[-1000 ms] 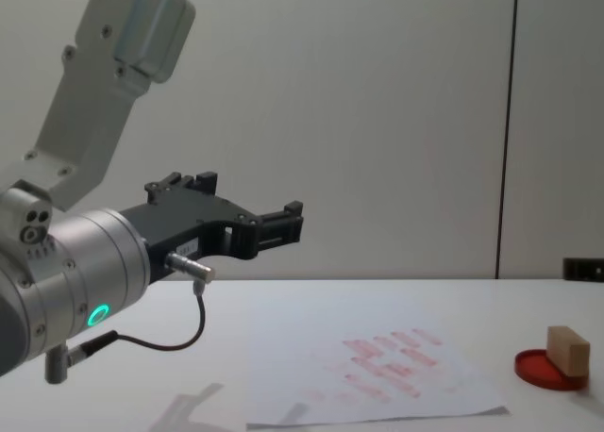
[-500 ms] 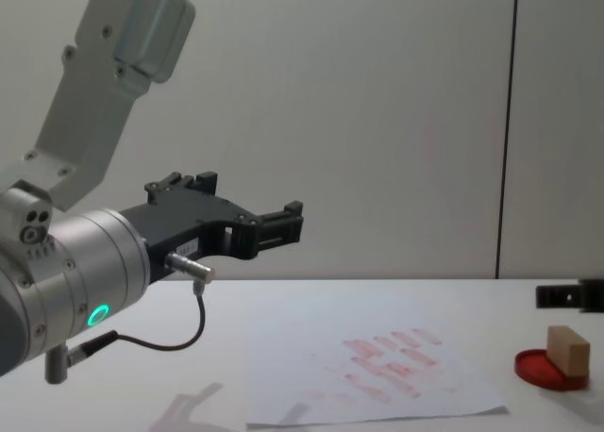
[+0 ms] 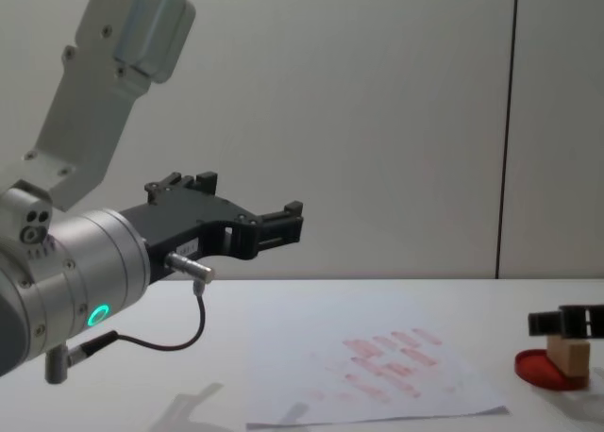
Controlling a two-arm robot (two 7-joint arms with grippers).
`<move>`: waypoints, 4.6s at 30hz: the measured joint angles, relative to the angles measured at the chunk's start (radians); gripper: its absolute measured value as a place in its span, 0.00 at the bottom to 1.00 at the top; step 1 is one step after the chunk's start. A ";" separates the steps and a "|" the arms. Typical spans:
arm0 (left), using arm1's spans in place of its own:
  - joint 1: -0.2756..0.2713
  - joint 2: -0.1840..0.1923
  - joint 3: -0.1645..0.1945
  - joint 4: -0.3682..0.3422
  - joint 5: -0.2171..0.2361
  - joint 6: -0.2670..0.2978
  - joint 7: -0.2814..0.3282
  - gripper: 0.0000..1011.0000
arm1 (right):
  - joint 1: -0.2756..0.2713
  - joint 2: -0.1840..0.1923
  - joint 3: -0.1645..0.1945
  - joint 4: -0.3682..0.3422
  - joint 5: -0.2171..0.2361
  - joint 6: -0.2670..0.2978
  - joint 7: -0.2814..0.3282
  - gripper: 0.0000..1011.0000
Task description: Use the one hand to pick up the stamp and affix it onto the A4 paper.
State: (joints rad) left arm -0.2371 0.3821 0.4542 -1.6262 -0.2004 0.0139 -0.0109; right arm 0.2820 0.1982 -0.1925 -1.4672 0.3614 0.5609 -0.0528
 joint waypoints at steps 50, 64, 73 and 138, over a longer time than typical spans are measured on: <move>0.000 0.000 0.000 0.000 0.000 0.000 0.000 0.98 | 0.057 -0.040 -0.006 0.136 -0.058 0.028 0.002 0.22; 0.000 0.000 0.000 0.000 0.000 0.000 0.000 0.98 | 0.039 -0.036 -0.012 0.029 -0.084 0.034 0.023 0.22; 0.000 0.000 0.000 0.000 0.000 0.000 0.000 0.98 | 0.033 -0.036 -0.024 -0.079 -0.120 0.008 0.054 0.22; 0.000 0.000 0.000 0.000 0.000 0.000 0.000 0.98 | 0.090 -0.127 -0.127 0.208 -0.254 -0.058 0.230 0.22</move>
State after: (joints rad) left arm -0.2371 0.3821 0.4542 -1.6262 -0.2004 0.0139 -0.0109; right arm 0.3717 0.0709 -0.3193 -1.2591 0.1078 0.5029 0.1772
